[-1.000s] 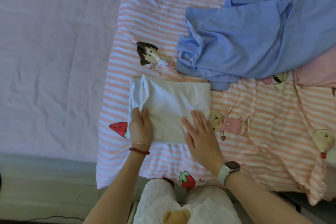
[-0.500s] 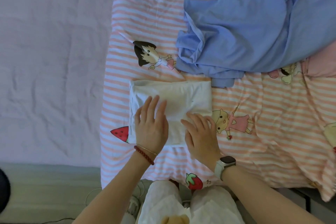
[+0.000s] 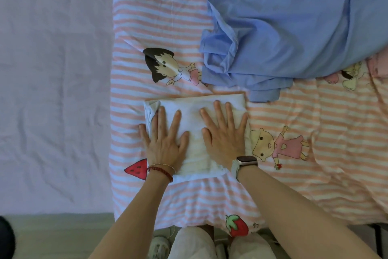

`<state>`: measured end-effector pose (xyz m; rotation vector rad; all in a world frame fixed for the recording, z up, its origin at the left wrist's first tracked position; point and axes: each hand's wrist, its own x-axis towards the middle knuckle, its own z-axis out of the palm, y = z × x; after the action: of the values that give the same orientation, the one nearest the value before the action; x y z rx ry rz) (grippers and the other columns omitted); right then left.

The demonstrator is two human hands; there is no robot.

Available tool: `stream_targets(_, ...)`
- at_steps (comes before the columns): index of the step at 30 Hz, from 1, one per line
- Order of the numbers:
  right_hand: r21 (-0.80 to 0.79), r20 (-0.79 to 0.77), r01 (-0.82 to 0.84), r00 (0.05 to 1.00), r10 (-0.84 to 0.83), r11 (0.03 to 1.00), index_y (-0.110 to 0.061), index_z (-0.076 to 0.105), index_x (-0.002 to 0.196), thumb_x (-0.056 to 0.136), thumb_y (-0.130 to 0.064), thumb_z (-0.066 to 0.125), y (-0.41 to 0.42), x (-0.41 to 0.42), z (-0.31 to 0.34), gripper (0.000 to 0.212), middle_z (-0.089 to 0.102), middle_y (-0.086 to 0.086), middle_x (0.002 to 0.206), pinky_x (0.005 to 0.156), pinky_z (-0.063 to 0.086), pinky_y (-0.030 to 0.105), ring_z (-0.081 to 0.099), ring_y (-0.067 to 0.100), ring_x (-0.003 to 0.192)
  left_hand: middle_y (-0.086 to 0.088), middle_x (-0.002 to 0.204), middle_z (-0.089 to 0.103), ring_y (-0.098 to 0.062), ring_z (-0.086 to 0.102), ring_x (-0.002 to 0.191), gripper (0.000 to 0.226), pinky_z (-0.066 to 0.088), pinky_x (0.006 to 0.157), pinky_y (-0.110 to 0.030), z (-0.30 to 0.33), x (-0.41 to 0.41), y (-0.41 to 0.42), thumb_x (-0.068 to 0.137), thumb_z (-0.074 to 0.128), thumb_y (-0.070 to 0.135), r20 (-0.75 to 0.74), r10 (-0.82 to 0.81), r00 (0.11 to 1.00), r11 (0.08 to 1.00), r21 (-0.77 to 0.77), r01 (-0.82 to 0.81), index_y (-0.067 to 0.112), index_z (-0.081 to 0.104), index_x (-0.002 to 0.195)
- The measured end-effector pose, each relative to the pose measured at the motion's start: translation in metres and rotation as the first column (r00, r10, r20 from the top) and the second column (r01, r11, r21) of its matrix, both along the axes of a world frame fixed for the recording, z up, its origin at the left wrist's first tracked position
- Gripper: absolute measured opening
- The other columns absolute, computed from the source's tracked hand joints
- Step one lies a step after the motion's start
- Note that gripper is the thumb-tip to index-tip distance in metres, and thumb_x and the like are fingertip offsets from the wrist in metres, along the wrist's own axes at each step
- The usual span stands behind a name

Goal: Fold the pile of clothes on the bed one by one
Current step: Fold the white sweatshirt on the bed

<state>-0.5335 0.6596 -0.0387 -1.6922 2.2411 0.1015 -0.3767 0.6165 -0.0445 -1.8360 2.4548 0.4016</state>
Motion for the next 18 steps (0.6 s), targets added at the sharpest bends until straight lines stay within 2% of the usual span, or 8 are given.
stream_targets(5,-0.009,0.060,-0.012,0.998,0.013,1.000,-0.033,0.026,0.142,0.090,-0.037,0.028,0.003,-0.004,0.010,0.052,0.028,0.005,0.153,0.104,0.015,0.067,0.018,0.028,0.140,-0.010,0.150,0.030,-0.021,0.017,0.137,0.062,0.002,0.109,-0.050,0.010,0.005,-0.005,0.088,0.028,0.053,0.041,0.027,0.999,1.000,-0.002,-0.027,0.027,0.024,0.144)
stream_targets(7,-0.022,0.113,0.017,0.993,-0.015,1.000,-0.029,0.032,0.141,0.091,-0.035,0.027,0.012,-0.008,0.019,0.051,0.026,0.009,0.153,0.106,0.017,0.063,0.017,0.030,0.141,-0.008,0.154,0.023,-0.027,0.009,0.141,0.065,0.000,0.112,-0.050,0.015,0.010,-0.006,0.087,0.026,0.054,0.041,0.129,0.991,0.991,0.019,-0.130,0.026,0.024,0.146)
stream_targets(9,-0.029,0.163,0.084,0.983,-0.078,0.996,-0.026,0.036,0.140,0.091,-0.035,0.025,0.027,-0.014,0.025,0.052,0.021,0.012,0.154,0.109,0.017,0.059,0.015,0.033,0.142,-0.012,0.155,0.017,-0.037,0.009,0.142,0.065,0.008,0.114,-0.052,0.022,0.010,-0.010,0.085,0.026,0.054,0.000,0.299,0.954,0.953,0.054,-0.298,0.028,0.027,0.145)
stream_targets(11,-0.037,0.262,0.170,0.953,-0.155,0.985,-0.022,0.034,0.143,0.092,-0.036,0.027,0.045,-0.017,0.032,0.053,0.016,0.011,0.155,0.114,0.015,0.049,0.011,0.032,0.142,-0.019,0.149,0.026,-0.041,0.021,0.137,0.064,0.020,0.109,-0.052,0.035,0.009,-0.010,0.082,0.031,0.052,-0.065,0.361,0.930,0.931,0.081,-0.355,0.027,0.032,0.142)
stream_targets(12,-0.034,0.347,0.252,0.910,-0.225,0.967,-0.021,0.033,0.144,0.094,-0.035,0.033,0.052,-0.019,0.036,0.052,0.016,0.009,0.155,0.114,0.016,0.040,0.011,0.029,0.142,-0.019,0.142,0.036,-0.040,0.031,0.130,0.064,0.028,0.104,-0.051,0.041,0.009,-0.007,0.082,0.035,0.049,-0.126,0.346,0.930,0.938,0.075,-0.339,0.023,0.036,0.140)
stream_targets(14,0.013,0.522,0.488,0.741,-0.422,0.872,-0.019,0.032,0.143,0.095,-0.028,0.046,0.062,-0.025,0.043,0.051,0.027,0.004,0.149,0.106,0.025,0.027,0.024,0.022,0.136,-0.017,0.126,0.049,-0.035,0.045,0.115,0.062,0.040,0.092,-0.046,0.053,0.008,0.002,0.085,0.047,0.041,-0.296,0.373,0.879,0.928,0.127,-0.351,0.015,0.037,0.140)
stream_targets(16,0.105,0.640,0.658,0.529,-0.557,0.746,-0.021,0.038,0.138,0.093,-0.028,0.050,0.064,-0.030,0.050,0.048,0.047,-0.001,0.132,0.092,0.041,0.029,0.045,0.019,0.120,-0.010,0.119,0.052,-0.028,0.051,0.109,0.064,0.043,0.083,-0.036,0.060,0.006,0.008,0.087,0.059,0.034,-0.385,0.593,0.707,0.805,0.309,-0.506,0.013,0.032,0.141)
stream_targets(18,0.216,0.697,0.685,0.391,-0.601,0.696,-0.024,0.043,0.128,0.091,-0.029,0.052,0.061,-0.034,0.054,0.039,0.056,-0.008,0.114,0.080,0.047,0.032,0.056,0.016,0.103,-0.002,0.112,0.056,-0.023,0.057,0.104,0.064,0.040,0.077,-0.029,0.062,0.006,0.006,0.085,0.062,0.038,-0.354,0.771,0.530,0.637,0.437,-0.635,0.012,0.035,0.136)
